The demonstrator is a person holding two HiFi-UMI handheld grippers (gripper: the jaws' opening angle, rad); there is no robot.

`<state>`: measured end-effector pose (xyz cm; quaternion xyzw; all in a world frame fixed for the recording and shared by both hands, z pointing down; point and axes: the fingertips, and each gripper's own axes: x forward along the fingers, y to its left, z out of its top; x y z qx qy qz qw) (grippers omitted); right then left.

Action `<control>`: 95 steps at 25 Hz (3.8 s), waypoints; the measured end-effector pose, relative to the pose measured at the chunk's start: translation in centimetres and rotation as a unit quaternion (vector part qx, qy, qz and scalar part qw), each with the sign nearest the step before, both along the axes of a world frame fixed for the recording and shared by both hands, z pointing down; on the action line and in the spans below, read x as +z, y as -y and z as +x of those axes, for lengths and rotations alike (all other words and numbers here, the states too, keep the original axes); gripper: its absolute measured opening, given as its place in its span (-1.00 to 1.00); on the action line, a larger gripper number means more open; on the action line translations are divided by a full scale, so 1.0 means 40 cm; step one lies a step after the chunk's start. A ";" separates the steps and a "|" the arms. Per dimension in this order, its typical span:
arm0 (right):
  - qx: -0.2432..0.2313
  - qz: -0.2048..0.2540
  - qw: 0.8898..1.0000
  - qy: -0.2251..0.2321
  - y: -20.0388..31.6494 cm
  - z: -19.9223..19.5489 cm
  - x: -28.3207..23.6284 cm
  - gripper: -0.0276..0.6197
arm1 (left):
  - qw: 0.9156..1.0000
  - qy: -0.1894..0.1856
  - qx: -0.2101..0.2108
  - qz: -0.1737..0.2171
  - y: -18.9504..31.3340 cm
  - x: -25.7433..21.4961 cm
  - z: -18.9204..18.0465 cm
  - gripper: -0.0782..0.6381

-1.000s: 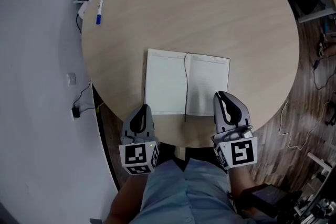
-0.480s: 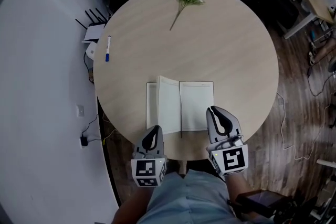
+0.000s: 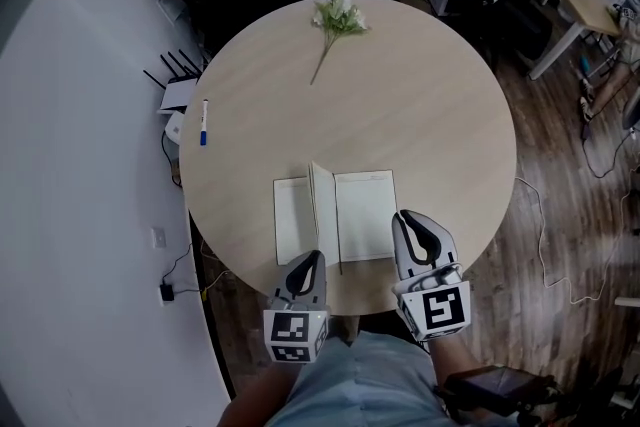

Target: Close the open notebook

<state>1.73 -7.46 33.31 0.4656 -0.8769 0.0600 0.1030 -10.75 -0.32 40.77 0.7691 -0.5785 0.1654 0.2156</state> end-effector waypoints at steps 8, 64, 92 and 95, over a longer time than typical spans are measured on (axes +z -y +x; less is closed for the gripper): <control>0.020 0.020 0.999 0.020 0.017 0.042 0.005 -0.75 | 0.998 -0.017 0.052 0.006 0.019 0.002 0.097 -0.72; -0.058 -0.011 0.998 0.014 0.020 -0.091 0.033 -0.75 | 0.997 -0.005 -0.080 0.009 0.005 0.067 -0.122 -0.71; -0.099 -0.093 0.991 -0.020 0.134 -0.157 0.256 -0.75 | 0.964 0.008 -0.211 -0.161 0.005 0.414 -0.286 -0.33; -0.097 -0.092 0.991 -0.015 0.132 -0.156 0.255 -0.75 | 0.966 0.016 -0.201 -0.164 0.004 0.413 -0.293 -0.51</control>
